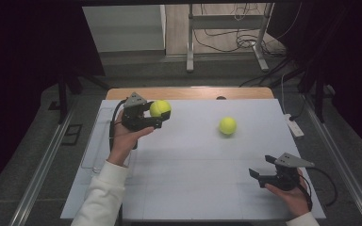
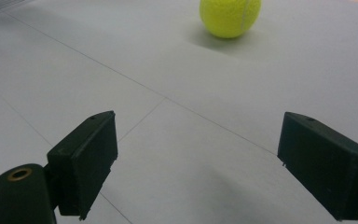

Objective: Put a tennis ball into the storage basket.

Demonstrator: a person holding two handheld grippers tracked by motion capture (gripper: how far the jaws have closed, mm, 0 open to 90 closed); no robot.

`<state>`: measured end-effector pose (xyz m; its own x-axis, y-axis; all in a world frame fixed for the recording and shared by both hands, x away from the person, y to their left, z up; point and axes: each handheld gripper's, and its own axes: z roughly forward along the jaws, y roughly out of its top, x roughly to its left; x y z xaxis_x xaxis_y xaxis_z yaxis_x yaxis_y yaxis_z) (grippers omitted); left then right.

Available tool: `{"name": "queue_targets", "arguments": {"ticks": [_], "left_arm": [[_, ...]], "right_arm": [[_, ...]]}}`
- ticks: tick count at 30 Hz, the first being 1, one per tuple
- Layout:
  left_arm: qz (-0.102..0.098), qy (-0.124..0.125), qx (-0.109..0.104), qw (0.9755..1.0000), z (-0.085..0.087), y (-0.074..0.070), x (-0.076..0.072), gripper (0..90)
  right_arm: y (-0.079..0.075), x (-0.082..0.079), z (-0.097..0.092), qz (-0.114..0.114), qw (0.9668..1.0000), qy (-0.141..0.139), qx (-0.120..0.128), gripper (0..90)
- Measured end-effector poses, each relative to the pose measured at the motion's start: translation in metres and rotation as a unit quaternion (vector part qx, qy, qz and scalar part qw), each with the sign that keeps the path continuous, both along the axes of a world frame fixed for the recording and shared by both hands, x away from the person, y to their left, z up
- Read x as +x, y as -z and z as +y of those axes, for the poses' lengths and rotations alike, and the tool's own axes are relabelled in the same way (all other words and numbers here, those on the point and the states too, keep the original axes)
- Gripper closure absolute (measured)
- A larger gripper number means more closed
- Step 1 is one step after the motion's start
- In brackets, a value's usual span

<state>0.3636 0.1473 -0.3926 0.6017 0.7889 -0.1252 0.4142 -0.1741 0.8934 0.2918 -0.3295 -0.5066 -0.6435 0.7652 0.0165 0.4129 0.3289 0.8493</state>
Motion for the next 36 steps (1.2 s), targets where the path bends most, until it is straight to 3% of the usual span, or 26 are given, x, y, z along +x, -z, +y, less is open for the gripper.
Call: {"name": "queue_targets", "arguments": {"ticks": [36], "left_arm": [[0.001, -0.046, -0.001, 0.999, 0.028, 0.0, 0.004, 26.6]], "right_arm": [[0.0, 0.0, 0.0, 0.0, 1.0, -0.001, -0.002, 12.6]]}}
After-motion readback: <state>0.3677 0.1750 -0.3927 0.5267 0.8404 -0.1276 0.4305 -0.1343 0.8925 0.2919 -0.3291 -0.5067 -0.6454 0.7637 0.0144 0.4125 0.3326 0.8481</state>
